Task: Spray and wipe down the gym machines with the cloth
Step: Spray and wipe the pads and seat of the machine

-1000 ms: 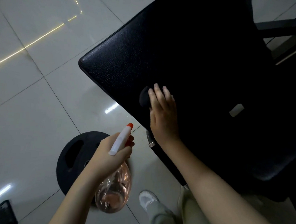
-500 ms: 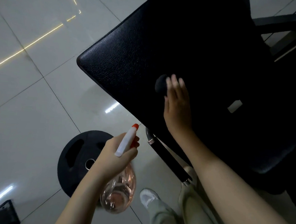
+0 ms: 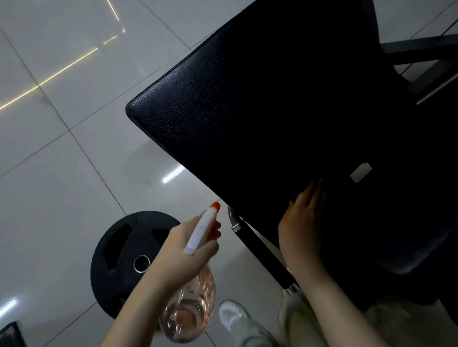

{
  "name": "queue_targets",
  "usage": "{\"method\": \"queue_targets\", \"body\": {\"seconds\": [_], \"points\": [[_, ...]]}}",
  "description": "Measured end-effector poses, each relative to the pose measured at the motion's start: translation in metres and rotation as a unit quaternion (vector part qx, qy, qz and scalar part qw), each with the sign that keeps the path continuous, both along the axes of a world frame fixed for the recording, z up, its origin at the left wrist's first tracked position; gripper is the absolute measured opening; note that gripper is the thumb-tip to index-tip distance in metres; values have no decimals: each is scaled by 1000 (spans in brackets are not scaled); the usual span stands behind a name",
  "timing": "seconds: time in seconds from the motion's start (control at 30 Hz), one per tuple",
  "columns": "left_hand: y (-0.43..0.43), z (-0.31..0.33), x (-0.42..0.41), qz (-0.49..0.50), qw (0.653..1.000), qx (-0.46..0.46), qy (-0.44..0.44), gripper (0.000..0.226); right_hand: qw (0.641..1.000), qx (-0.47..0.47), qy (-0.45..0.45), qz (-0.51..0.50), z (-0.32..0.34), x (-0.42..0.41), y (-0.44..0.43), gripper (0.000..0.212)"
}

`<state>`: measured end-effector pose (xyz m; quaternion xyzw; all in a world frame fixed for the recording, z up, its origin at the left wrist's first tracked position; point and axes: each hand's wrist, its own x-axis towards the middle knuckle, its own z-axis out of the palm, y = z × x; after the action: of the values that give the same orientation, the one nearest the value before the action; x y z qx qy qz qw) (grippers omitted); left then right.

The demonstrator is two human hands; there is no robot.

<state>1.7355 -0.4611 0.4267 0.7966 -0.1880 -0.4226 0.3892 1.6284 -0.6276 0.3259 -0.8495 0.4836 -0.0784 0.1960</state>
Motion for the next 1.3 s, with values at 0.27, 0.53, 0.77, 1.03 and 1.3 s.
{"method": "queue_targets", "body": {"seconds": [0.27,0.53,0.77,1.03,1.3], "points": [[4,-3,3,27,999,22,-15,14,981,-51,-98,157,10,74,14,51],[2,5,3,4,999,18,-40,3,948,-120,-30,293,-13,-31,-6,69],[2,0,0,30,999,20,-7,29,926,-132,-43,352,4,40,7,57],[2,-1,-6,16,1000,12,-11,10,911,-162,-13,379,-21,-71,-6,63],[0,-3,-8,1,1000,25,-13,33,911,-172,-37,372,-27,-46,-3,54]]}}
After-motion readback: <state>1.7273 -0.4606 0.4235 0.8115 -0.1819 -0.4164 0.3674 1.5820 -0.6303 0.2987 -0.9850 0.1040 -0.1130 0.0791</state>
